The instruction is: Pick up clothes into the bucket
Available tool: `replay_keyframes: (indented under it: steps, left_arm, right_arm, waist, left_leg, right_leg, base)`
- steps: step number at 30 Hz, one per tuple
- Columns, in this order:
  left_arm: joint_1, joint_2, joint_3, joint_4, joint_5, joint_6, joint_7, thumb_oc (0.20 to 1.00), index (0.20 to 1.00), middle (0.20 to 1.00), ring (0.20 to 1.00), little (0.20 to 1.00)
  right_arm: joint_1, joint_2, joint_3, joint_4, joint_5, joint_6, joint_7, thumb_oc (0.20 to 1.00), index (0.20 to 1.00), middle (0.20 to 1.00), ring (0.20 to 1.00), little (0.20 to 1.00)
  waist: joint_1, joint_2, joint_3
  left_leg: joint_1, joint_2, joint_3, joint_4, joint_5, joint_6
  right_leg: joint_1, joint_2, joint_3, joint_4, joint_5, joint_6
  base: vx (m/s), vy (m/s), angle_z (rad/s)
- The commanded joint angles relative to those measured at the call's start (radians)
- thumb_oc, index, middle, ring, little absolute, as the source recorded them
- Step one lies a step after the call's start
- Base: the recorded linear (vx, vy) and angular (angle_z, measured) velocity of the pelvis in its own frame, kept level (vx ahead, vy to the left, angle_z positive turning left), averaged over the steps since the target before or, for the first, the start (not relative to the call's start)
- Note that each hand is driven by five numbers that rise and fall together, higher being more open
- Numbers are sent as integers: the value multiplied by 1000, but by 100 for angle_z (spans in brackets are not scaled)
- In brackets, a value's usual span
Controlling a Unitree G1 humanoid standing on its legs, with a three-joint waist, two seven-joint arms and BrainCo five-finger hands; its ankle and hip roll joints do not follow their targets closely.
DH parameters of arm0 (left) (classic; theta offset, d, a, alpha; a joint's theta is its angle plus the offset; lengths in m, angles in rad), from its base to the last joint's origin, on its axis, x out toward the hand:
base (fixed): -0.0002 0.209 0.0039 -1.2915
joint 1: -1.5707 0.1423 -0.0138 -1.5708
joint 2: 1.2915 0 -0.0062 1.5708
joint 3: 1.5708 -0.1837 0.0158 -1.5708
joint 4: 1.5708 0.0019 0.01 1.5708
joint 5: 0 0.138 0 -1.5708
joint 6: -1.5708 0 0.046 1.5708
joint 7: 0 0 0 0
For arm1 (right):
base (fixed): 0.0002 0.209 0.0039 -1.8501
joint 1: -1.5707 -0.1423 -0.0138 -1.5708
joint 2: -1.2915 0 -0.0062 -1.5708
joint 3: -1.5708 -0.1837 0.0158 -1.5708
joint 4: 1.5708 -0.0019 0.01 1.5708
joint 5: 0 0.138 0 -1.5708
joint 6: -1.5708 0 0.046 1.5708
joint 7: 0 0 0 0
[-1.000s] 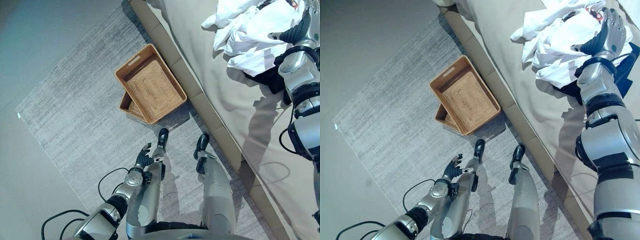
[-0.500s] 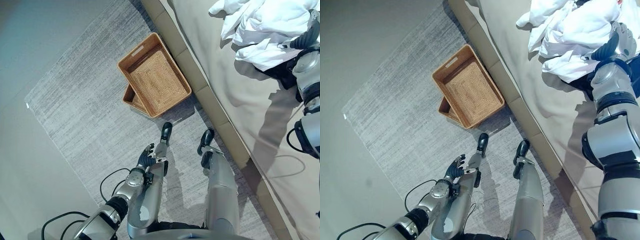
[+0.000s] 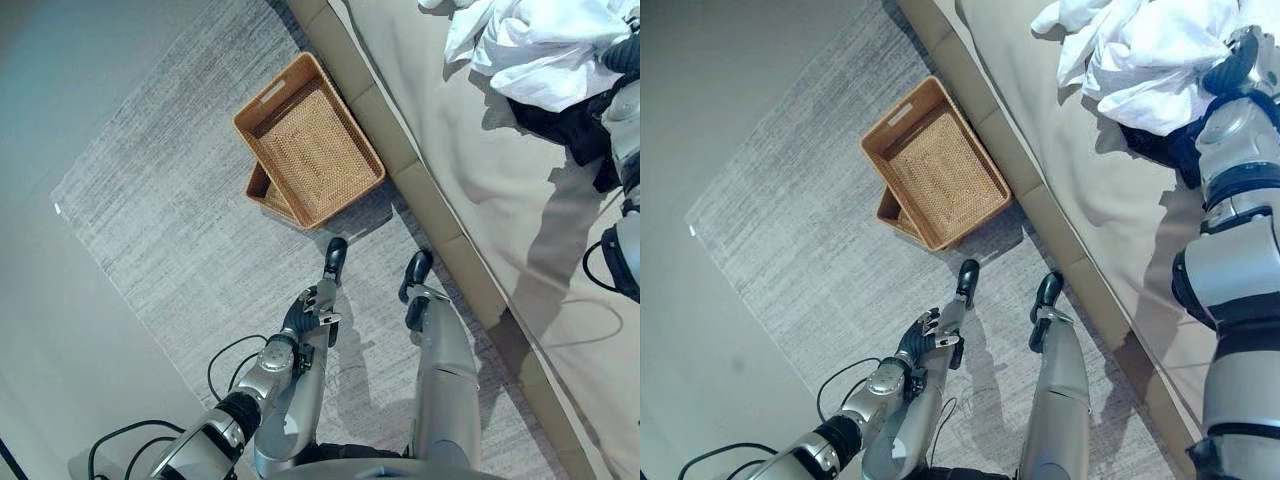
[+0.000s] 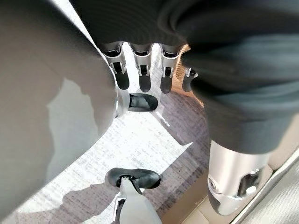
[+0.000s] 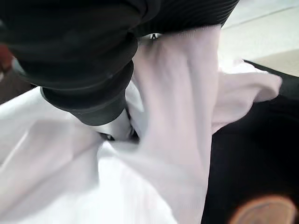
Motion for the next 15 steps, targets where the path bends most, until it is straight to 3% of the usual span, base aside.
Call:
replay_keyframes:
  steps: [1, 3, 4, 5, 7, 15]
  left_arm:
    - [4, 3, 25, 37, -15, -23, 17, 1000, 1000, 1000, 1000, 1000]
    - [4, 7, 29, 38, -12, -27, 21, 1000, 1000, 1000, 1000, 1000]
    - [6, 21, 41, 34, -4, -38, 30, 1000, 1000, 1000, 1000, 1000]
    - [8, 20, 41, 35, -5, -37, 30, 1000, 1000, 1000, 1000, 1000]
    - [13, 35, 53, 27, 4, -46, 37, 1000, 1000, 1000, 1000, 1000]
    - [71, 96, 140, 42, 18, -64, 43, 1000, 1000, 1000, 1000, 1000]
  right_arm:
    - [-99, -71, 70, -78, 73, -55, -111, 200, 200, 200, 200, 200]
    - [-100, -75, 68, -111, 78, -64, -130, 200, 200, 200, 200, 200]
    - [-110, -92, 53, -198, 104, -92, -191, 200, 200, 200, 200, 200]
    - [-107, -91, 53, -199, 104, -91, -191, 200, 200, 200, 200, 200]
    - [-106, -105, 36, -277, 108, -112, -226, 200, 200, 200, 200, 200]
    - [-79, -143, -52, -586, 86, -146, -304, 200, 200, 200, 200, 200]
  waist:
    - [-27, -26, 10]
    - [-30, -30, 10]
    - [-36, -39, 10]
    - [-37, -43, 10]
    - [-40, -52, 10]
    - [-60, -123, -18]
  left_leg:
    - [43, -2, 30, 131, -141, 3]
    - [47, -1, 32, 133, -143, 2]
    - [41, 5, 38, 132, -118, 3]
    - [60, 5, 36, 135, -147, 1]
    - [57, 10, 43, 136, -124, 3]
    - [216, 45, 77, 112, -152, 0]
  right_leg:
    - [130, -4, 49, -39, -4, 79]
    - [136, -2, 51, -44, -2, 80]
    - [137, 2, 40, -64, 36, 75]
    - [152, 5, 51, -54, 4, 82]
    - [159, 9, 39, -80, 44, 78]
    - [339, 54, 51, -201, 88, 93]
  base:
    - [0, 0, 0]
    - [-43, 19, -1]
    - [0, 0, 0]
    - [-89, 31, -7]
    - [-52, 11, -13]
    - [7, -9, -17]
